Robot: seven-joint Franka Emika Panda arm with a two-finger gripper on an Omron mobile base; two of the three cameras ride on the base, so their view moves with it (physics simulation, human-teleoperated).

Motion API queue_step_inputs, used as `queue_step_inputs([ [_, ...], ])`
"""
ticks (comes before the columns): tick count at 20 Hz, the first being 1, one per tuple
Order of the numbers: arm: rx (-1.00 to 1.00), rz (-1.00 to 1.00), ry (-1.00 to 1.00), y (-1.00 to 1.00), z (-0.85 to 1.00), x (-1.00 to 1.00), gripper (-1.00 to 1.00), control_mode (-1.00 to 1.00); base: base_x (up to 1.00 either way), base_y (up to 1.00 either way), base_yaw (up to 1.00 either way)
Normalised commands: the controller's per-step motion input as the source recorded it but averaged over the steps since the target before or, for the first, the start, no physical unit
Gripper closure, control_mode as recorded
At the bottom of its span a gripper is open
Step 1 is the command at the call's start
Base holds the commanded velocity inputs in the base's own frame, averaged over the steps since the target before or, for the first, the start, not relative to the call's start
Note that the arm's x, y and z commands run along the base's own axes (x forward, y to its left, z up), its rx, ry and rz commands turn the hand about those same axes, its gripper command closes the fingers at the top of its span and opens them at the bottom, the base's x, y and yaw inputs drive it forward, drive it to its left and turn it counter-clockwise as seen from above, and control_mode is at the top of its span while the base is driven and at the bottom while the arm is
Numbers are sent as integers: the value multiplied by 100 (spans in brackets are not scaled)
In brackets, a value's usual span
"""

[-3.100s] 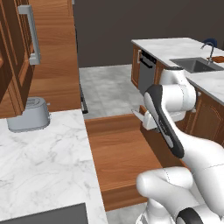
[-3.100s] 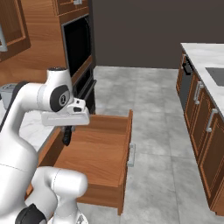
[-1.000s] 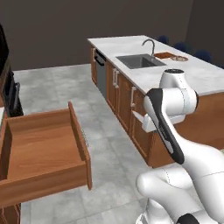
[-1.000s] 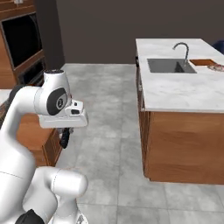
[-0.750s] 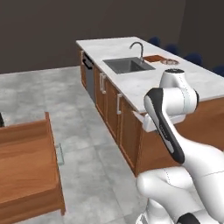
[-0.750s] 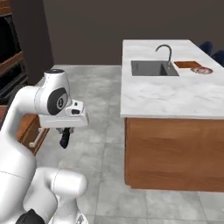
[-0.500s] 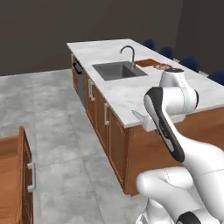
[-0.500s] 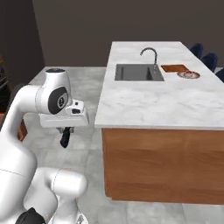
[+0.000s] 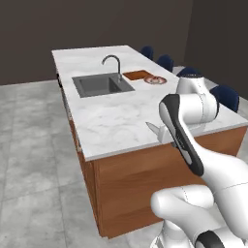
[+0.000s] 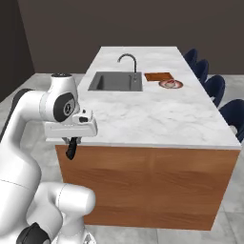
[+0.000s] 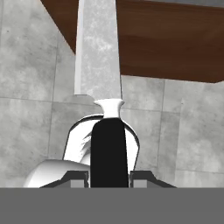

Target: Pick up the knife from the drawer and place it on the cutting board. Then place the meat from the plate to the cutting board.

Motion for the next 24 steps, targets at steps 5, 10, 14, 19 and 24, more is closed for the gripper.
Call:
queue_step_inputs([
  [5,0,0,0,0,0,0,100,100,0,-100,8],
  [10,0,0,0,0,0,0,100,100,0,-100,11],
  [14,0,0,0,0,0,0,100,100,0,-100,18],
  [19,0,0,0,0,0,0,100,100,-3,-100,23],
  [24,0,0,0,0,0,0,100,100,-7,-100,26],
])
